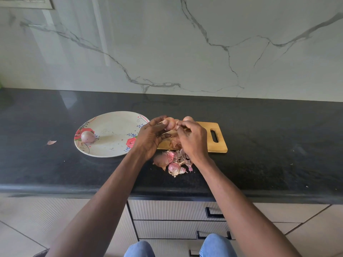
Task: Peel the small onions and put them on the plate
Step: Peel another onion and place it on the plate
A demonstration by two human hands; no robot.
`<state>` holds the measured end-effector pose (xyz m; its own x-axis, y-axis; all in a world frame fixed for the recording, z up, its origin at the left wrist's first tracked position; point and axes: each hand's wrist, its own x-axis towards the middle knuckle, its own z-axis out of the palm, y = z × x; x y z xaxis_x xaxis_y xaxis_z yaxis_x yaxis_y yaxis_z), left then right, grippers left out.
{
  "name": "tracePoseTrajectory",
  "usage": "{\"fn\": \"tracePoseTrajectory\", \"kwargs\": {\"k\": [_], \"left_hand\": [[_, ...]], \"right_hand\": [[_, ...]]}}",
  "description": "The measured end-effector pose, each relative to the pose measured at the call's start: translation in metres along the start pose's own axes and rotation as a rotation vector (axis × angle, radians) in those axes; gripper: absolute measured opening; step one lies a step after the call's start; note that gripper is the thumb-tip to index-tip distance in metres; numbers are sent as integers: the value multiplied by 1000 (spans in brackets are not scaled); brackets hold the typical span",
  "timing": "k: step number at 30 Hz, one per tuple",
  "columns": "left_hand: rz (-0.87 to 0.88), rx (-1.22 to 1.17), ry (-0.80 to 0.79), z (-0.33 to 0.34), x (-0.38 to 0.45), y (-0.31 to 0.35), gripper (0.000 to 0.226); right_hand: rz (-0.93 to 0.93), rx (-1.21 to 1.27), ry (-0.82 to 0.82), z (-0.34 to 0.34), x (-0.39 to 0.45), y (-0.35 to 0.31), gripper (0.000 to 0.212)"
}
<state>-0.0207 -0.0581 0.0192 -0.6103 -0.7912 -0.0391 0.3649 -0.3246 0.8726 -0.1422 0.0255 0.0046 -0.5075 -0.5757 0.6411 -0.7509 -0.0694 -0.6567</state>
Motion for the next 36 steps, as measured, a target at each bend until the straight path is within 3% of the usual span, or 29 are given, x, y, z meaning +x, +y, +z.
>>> {"fn": "tracePoseTrajectory", "kwargs": {"k": [4,10,14,17,25,31,36], "left_hand": [[6,-41,-39,0,-1,1,40],[2,-61,-59,1,-1,0,38],[16,10,-47,1,-2,0,39],[20,52,-36,2,-3,0,42],[-11,38,-36,1,-1,-2,35],[-32,-25,-50,2,-1,-1,27],[-80,-61,-41,3,-1,0,24]], "right_hand": [[-29,60,45,-3,0,-3,20],[-56,93,60,-4,-1,-2,25],[-29,89,61,-4,-2,-2,13],[-3,67,83,-2,-2,1,16],[18,55,90,0,-3,-2,9],[205,178,56,-4,3,-3,12],[232,204,33,-4,5,-3,12]]}}
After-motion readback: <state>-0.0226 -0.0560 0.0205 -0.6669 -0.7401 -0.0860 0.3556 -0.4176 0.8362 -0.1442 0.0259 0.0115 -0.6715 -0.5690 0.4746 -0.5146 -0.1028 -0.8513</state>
